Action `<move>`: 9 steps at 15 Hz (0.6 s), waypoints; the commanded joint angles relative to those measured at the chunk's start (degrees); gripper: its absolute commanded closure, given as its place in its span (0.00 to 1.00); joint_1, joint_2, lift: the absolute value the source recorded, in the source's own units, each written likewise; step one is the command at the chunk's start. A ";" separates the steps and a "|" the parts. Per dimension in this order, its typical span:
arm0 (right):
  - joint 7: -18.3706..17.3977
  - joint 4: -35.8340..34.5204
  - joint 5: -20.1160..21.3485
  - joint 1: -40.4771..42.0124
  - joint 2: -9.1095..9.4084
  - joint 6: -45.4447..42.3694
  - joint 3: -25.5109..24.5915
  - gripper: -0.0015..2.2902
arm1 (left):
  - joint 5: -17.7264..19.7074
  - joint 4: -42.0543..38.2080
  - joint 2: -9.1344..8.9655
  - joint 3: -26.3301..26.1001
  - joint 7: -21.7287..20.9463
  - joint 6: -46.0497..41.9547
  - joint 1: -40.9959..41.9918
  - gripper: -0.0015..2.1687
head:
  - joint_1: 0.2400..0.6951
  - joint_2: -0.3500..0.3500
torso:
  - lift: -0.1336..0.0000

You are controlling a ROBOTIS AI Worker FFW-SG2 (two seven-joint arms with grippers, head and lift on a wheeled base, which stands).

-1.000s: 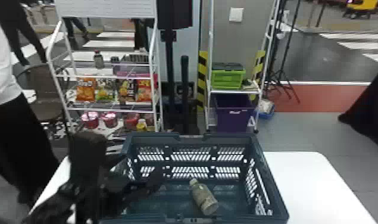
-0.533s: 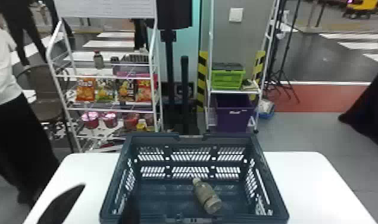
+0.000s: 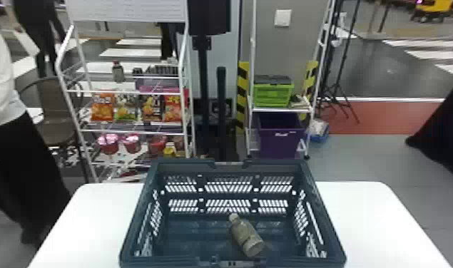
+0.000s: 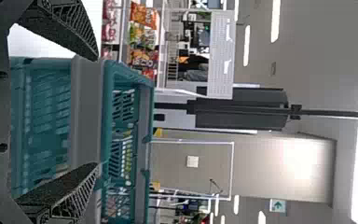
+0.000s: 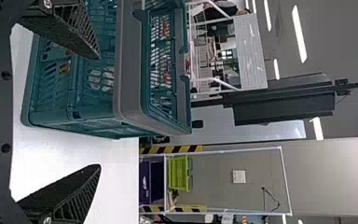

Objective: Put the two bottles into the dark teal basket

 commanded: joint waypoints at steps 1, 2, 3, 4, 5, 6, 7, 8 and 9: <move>0.97 0.15 -0.02 0.03 0.05 0.33 -0.62 0.02 | -1.77 2.61 -1.50 -2.32 0.59 0.28 -0.23 0.03 | 0.57 0.50 | 1.00; 1.32 0.50 -0.02 -0.06 0.05 0.16 -0.88 0.02 | -2.29 3.84 -2.73 -2.50 0.85 0.28 -0.40 0.03 | 0.57 0.50 | 1.00; 1.50 0.76 -0.02 -0.23 0.05 0.33 -1.06 0.02 | -2.64 4.81 -3.52 -2.59 1.29 -0.43 -0.58 0.03 | 0.57 0.50 | 1.00; 1.58 0.94 -0.10 -0.41 0.05 0.33 -1.24 0.02 | -3.44 5.51 -4.04 -2.76 1.82 -0.60 -0.84 0.03 | 0.57 0.50 | 1.00; 1.93 1.11 -0.10 -0.67 0.05 0.68 -1.32 0.02 | -3.52 6.30 -4.40 -2.76 2.17 -1.83 -1.11 0.03 | 0.57 0.50 | 1.00; 2.64 1.38 -0.19 -0.85 0.05 0.86 -1.41 0.02 | -3.70 6.57 -4.75 -2.76 2.52 -2.36 -1.37 0.03 | 0.57 0.50 | 1.00; 2.81 1.64 -0.37 -0.85 0.05 0.86 -1.59 0.02 | -3.96 6.74 -4.84 -2.85 3.22 -2.36 -1.63 0.03 | 0.57 0.50 | 1.00; 3.17 1.73 -0.98 -0.85 0.05 0.86 -1.94 0.02 | -4.40 7.18 -5.01 -3.20 3.93 -2.54 -1.90 0.03 | 0.57 0.50 | 1.00; 3.25 1.82 -1.07 -0.94 0.05 0.86 -2.29 0.02 | -4.67 7.71 -5.10 -3.82 4.89 -2.54 -2.42 0.03 | 0.57 0.50 | 1.00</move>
